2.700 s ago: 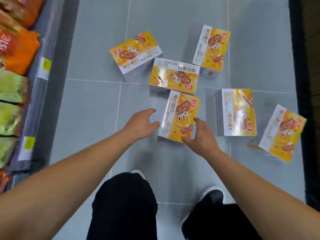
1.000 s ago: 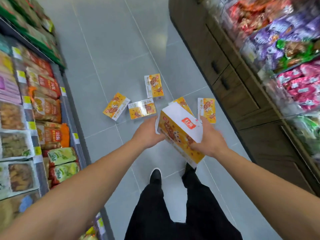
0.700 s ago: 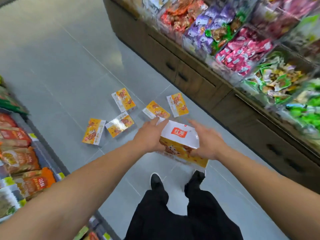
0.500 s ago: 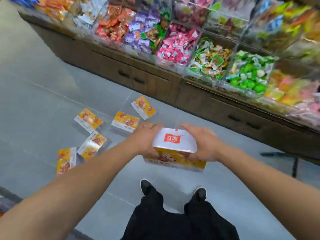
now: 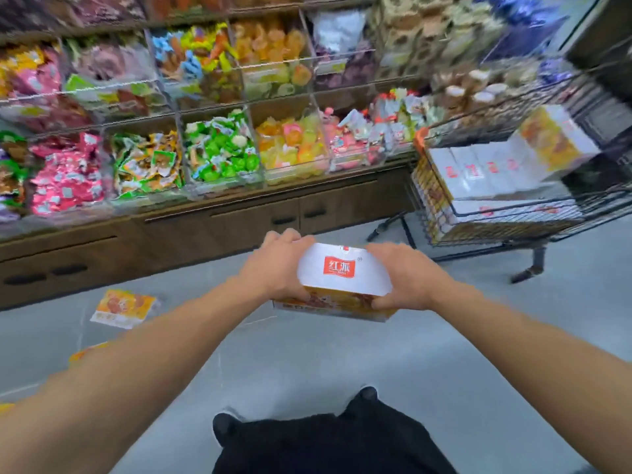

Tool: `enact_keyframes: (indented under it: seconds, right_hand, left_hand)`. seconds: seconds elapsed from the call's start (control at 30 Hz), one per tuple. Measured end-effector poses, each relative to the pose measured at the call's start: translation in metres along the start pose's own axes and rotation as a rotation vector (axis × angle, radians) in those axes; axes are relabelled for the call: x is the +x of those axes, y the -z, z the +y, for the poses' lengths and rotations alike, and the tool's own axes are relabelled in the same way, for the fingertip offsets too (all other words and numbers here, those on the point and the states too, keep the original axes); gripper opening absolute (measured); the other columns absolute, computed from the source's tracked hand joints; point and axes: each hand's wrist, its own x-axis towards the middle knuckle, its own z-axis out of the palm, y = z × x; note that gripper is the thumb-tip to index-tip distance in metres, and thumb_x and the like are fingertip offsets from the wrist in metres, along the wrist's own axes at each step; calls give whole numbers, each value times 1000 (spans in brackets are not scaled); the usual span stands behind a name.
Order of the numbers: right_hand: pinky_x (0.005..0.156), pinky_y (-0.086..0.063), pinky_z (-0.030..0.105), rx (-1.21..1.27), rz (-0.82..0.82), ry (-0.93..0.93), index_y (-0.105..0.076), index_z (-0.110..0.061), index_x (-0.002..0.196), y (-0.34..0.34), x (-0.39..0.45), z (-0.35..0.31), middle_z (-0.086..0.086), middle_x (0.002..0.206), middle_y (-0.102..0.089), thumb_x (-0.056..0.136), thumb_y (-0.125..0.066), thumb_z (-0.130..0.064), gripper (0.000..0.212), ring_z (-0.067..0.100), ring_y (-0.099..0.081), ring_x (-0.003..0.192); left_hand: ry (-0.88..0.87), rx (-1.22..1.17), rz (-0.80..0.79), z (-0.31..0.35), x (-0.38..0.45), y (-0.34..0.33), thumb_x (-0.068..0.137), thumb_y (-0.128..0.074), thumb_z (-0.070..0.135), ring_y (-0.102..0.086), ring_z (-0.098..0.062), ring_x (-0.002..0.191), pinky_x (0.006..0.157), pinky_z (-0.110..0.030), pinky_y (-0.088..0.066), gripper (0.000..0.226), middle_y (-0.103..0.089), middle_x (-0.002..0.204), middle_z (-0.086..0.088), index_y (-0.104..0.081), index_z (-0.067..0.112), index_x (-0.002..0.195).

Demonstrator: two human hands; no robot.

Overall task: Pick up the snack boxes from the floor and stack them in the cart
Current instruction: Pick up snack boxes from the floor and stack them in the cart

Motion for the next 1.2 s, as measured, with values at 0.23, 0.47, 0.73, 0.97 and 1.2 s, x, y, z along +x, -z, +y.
enact_keyframes:
  seconds: [0.23, 0.47, 0.73, 0.97, 1.2]
  right_hand:
    - [83, -50, 40, -44, 170, -135, -43, -27, 128, 73, -30, 140, 0, 118, -59, 57, -70, -64, 85, 27, -57, 104]
    - [104, -42, 41, -82, 249, -322, -34, -20, 147, 135, -11, 257, 4, 141, -51, 62, -74, -58, 101, 28, -48, 126]
    - [112, -31, 36, 11, 247, -506, -26, -21, 153, 176, 56, 356, 2, 149, -42, 64, -68, -63, 107, 26, -41, 132]
    - [111, -35, 41, 92, 261, -609, -21, -22, 153, 174, 91, 435, 1, 147, -42, 66, -70, -67, 109, 25, -40, 132]
    - [104, -39, 44, 159, 142, -633, 0, -31, 154, 163, 118, 537, 2, 146, -40, 63, -63, -70, 117, 29, -42, 121]
  left_hand:
    - [-181, 77, 120, 120, 131, 40, 42, -66, 85, -44, -26, 113, 83, -48, -51, 103, -45, 121, 6, -36, 38, 129]
    - [-355, 65, 174, 198, 285, 65, 50, -73, 75, -44, -29, 115, 86, -53, -50, 102, -45, 123, 4, -32, 37, 136]
    - [-507, 56, 48, 238, 454, 93, 53, -58, 85, -37, -28, 124, 97, -53, -44, 105, -40, 135, 4, -30, 36, 142]
    - [-599, 116, -31, 278, 561, 92, 56, -66, 81, -38, -28, 122, 88, -54, -49, 101, -38, 131, 6, -28, 39, 140]
    - [-588, 219, -133, 354, 653, 70, 63, -84, 40, -27, -34, 133, 85, -53, -53, 100, -25, 141, 1, -26, 38, 143]
